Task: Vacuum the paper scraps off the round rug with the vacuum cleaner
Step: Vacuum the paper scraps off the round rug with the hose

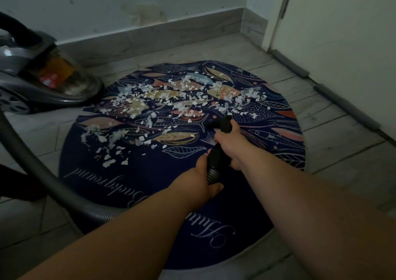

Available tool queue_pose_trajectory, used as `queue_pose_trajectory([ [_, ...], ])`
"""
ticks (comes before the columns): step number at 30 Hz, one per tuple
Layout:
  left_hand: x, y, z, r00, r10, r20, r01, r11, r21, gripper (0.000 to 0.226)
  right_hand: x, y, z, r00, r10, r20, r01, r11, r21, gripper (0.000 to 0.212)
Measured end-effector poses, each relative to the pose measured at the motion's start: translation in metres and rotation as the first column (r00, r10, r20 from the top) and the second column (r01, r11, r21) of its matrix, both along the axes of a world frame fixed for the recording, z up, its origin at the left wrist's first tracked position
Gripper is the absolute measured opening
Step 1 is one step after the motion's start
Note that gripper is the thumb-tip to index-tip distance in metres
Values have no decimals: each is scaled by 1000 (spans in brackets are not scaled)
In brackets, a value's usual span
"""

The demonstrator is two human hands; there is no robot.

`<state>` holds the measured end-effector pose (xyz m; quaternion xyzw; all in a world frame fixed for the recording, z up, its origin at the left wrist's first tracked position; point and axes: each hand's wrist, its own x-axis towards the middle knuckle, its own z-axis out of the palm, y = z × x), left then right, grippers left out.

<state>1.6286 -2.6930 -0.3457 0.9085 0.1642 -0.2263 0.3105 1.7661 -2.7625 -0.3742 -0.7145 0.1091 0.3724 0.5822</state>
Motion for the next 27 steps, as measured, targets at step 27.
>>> queue_pose_trajectory([
  [27,-60,22,11,995,99,-35,-97,994,42,78,-51,44,-3,994,109,-7,-109,994,-2,92],
])
